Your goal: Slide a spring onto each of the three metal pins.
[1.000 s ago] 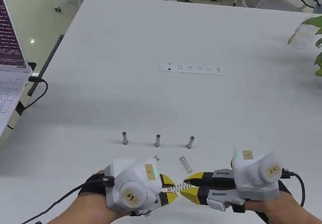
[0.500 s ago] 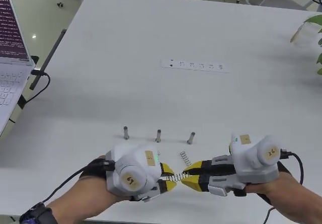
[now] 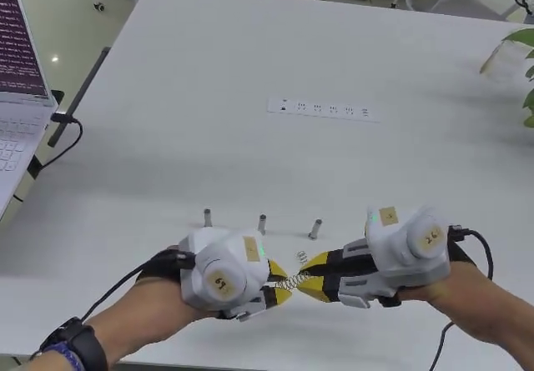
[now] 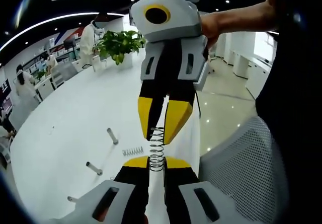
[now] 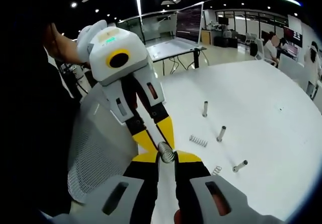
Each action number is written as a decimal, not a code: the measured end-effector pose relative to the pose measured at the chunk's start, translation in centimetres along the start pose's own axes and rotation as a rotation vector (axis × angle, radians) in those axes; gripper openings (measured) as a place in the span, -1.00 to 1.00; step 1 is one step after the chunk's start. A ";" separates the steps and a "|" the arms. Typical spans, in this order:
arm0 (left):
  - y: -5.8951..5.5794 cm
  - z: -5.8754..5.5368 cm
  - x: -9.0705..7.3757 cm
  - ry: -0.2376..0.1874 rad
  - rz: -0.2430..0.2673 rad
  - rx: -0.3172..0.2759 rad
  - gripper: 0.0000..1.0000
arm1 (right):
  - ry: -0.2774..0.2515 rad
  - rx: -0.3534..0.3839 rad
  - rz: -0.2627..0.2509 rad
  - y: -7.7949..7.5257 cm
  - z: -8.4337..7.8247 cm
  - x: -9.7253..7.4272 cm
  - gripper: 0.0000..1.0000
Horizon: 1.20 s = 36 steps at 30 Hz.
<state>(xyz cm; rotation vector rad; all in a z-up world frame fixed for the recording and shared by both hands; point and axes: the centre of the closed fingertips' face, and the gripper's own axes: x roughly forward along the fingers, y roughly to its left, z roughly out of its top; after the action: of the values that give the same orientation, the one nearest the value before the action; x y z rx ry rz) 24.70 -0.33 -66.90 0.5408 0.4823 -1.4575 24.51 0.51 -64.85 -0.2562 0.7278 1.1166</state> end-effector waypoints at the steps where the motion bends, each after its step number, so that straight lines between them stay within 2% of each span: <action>1: 0.0 0.1 0.0 -0.002 0.001 -0.001 -0.96 | 0.003 -0.006 -0.001 0.0 0.1 0.0 -0.82; 5: 0.7 0.6 0.1 -0.029 0.014 -0.009 -0.96 | 0.006 -0.032 0.009 -0.2 1.2 -0.4 -0.84; 12: 1.2 1.5 -0.1 -0.068 0.018 -0.023 -0.96 | 0.081 -0.125 0.026 -0.6 1.9 -0.9 -0.83; 18: 1.1 2.0 -0.4 -0.089 0.014 -0.022 -0.97 | 0.152 -0.217 0.054 -0.5 1.8 -1.2 -0.82; 24: 0.8 2.4 -0.4 -0.099 0.011 -0.017 -0.97 | 0.200 -0.268 0.084 -0.3 1.5 -1.0 -0.81; 36: 0.6 2.7 -0.4 -0.098 -0.003 -0.001 -0.97 | 0.254 -0.342 0.127 0.1 1.3 -0.5 -0.82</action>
<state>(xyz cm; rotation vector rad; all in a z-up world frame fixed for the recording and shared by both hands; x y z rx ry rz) 25.22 -1.62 -64.48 0.4653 0.4068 -1.4793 24.86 0.85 -63.54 -0.6587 0.7824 1.3440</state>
